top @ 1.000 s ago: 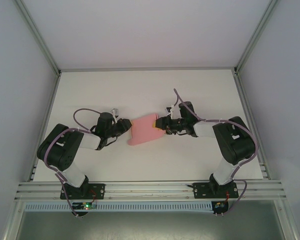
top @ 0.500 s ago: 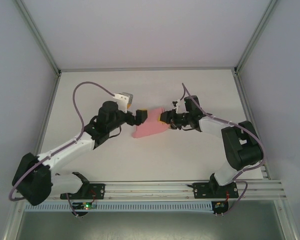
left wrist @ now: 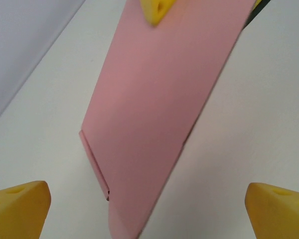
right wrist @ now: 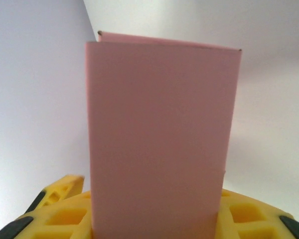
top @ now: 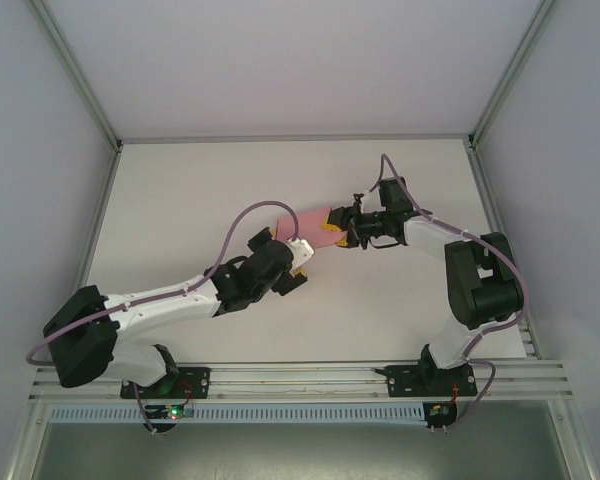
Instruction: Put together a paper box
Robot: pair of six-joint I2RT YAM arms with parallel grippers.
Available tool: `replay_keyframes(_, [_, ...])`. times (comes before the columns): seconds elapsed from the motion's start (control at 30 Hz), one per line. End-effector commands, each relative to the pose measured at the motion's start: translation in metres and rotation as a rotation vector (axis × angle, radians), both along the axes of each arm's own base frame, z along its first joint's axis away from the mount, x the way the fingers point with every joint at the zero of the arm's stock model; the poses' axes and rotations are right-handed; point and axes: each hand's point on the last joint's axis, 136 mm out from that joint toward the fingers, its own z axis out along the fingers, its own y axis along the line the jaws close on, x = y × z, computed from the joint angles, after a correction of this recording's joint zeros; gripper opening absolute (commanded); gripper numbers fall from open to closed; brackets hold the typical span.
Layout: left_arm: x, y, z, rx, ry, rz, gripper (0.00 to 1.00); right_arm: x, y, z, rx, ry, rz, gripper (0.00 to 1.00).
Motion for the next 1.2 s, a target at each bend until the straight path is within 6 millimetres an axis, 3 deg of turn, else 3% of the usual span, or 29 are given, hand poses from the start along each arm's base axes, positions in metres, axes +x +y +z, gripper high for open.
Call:
replay_keyframes(0.0, [0.015, 0.015, 0.012, 0.120, -0.096, 0.063, 1.00, -0.019, 0.000, 0.013, 0.041, 0.127, 0.058, 0.30])
replay_keyframes(0.23, [0.015, 0.013, 0.012, 0.142, -0.122, 0.033, 1.00, -0.047, -0.001, 0.027, 0.068, 0.231, 0.126, 0.32])
replay_keyframes(0.4, [0.010, 0.003, 0.007, 0.108, -0.081, -0.008, 0.97, -0.045, 0.002, 0.036, 0.082, 0.221, 0.115, 0.33])
replay_keyframes(0.6, [0.007, -0.011, 0.006, 0.060, -0.070, -0.067, 0.77, -0.047, 0.009, 0.043, 0.101, 0.229, 0.113, 0.33])
replay_keyframes(0.9, [0.010, -0.024, 0.003, 0.059, -0.059, -0.106, 0.74, -0.046, 0.015, 0.053, 0.122, 0.217, 0.104, 0.34])
replay_keyframes(1.03, [0.009, -0.022, 0.012, 0.027, -0.081, -0.102, 0.56, -0.045, 0.013, 0.052, 0.115, 0.213, 0.093, 0.35])
replay_keyframes(1.17, [0.007, -0.017, 0.018, 0.007, -0.100, -0.092, 0.39, -0.044, 0.009, 0.052, 0.108, 0.198, 0.081, 0.49])
